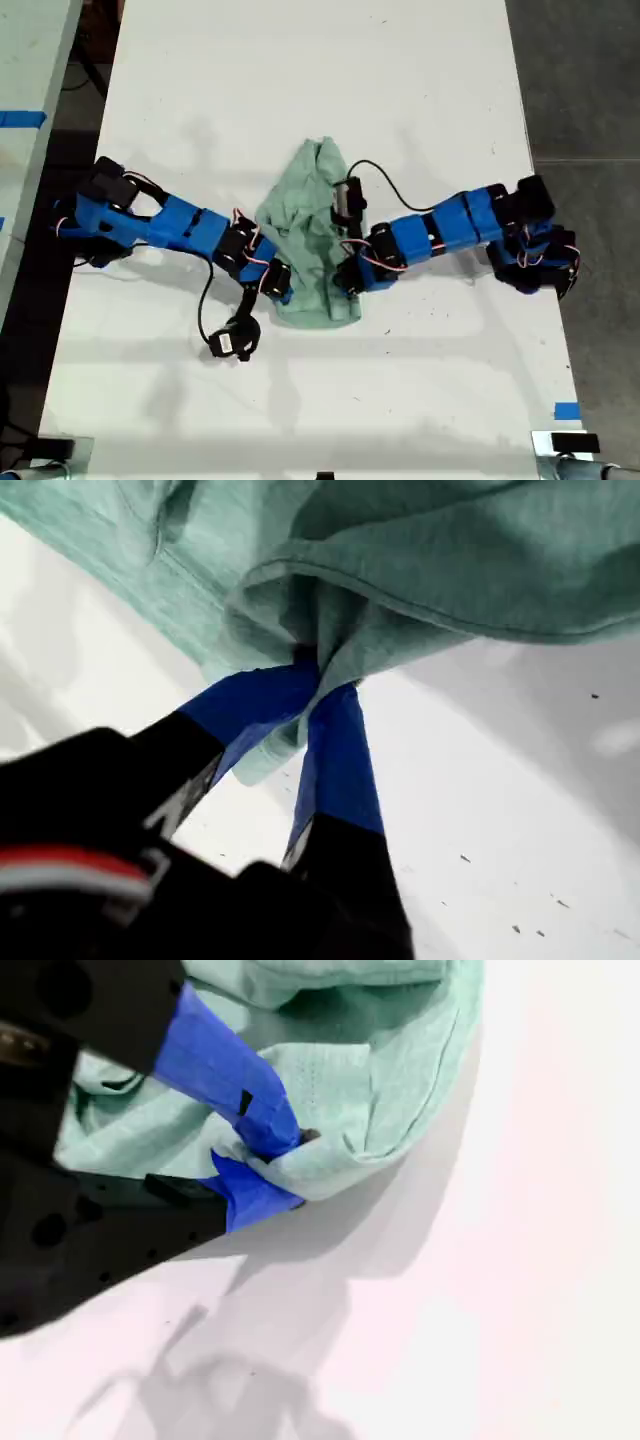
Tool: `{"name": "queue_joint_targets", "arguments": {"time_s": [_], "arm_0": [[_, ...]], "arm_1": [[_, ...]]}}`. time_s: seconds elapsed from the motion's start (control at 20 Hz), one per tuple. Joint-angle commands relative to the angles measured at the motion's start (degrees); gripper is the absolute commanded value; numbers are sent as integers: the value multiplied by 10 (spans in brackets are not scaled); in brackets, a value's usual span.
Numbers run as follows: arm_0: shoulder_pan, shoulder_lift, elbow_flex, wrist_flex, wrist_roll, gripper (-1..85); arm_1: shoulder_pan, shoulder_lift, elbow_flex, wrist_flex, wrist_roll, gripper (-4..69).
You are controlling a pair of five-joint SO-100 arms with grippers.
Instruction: Fold t shirt
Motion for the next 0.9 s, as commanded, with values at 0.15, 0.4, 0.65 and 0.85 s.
{"name": "queue_joint_targets", "arguments": {"time_s": [0.15,0.4,0.65,0.85], "arm_0": [[-180,190,9,95,89,-2],[-366,194,9,110,201,-2],[-493,127,-12,90,308,244],[-516,69,-46,87,350,279]], "arm_1": [[160,163,-65,15,-128,5],[316,175,-36,-31,-267,5],[433,105,-35,-88,-371,114],[475,65,-35,-100,-403,248]]}}
